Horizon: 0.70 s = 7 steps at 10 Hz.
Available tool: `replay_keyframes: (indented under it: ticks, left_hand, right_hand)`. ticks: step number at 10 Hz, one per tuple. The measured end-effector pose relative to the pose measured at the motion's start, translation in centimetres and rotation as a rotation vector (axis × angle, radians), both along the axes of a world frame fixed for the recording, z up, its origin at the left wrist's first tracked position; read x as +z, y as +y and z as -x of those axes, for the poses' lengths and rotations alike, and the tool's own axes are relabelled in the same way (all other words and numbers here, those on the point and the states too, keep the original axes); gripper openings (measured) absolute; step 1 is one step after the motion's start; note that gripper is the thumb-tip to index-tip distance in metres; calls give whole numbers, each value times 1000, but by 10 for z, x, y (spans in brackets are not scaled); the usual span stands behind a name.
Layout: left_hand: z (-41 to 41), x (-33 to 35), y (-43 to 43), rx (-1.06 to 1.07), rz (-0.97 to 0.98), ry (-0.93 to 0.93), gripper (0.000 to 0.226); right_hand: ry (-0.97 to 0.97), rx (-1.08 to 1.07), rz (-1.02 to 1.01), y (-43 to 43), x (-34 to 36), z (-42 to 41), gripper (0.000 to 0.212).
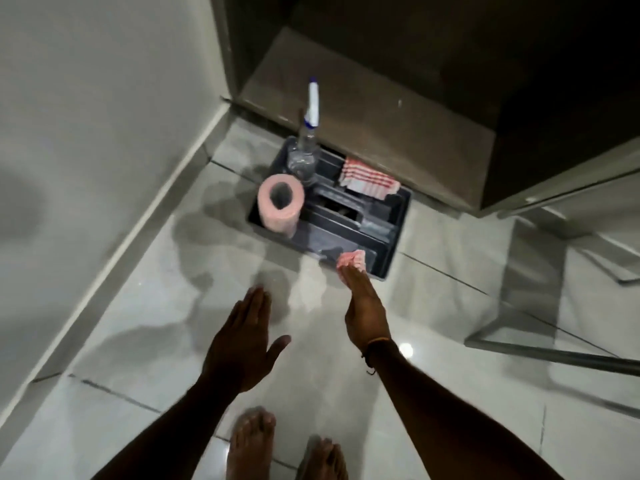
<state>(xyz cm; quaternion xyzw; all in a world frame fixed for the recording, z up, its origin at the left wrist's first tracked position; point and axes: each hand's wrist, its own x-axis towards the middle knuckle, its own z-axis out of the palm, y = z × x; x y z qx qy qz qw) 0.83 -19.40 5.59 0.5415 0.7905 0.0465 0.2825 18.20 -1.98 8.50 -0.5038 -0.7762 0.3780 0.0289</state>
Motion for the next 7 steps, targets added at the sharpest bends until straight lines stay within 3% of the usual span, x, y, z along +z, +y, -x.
replay_keyframes:
  ticks: [1,3,5,7]
  left_hand:
    - [-20,-10,63,-151,-75,17,96]
    - [-32,-74,167,-273,-131,114,94]
    - [-30,-132,174,-334,-130,271,90]
    - [-27,-109,173,-335,-98,256,94]
  right_hand:
    - [-34,-71,-70,49,-6,-14,79]
    - [-86,10,-199,145,-70,0,79]
    - [-254,66,-243,173,-150,26,79]
    - [-343,97,-233,168,-139,24,83]
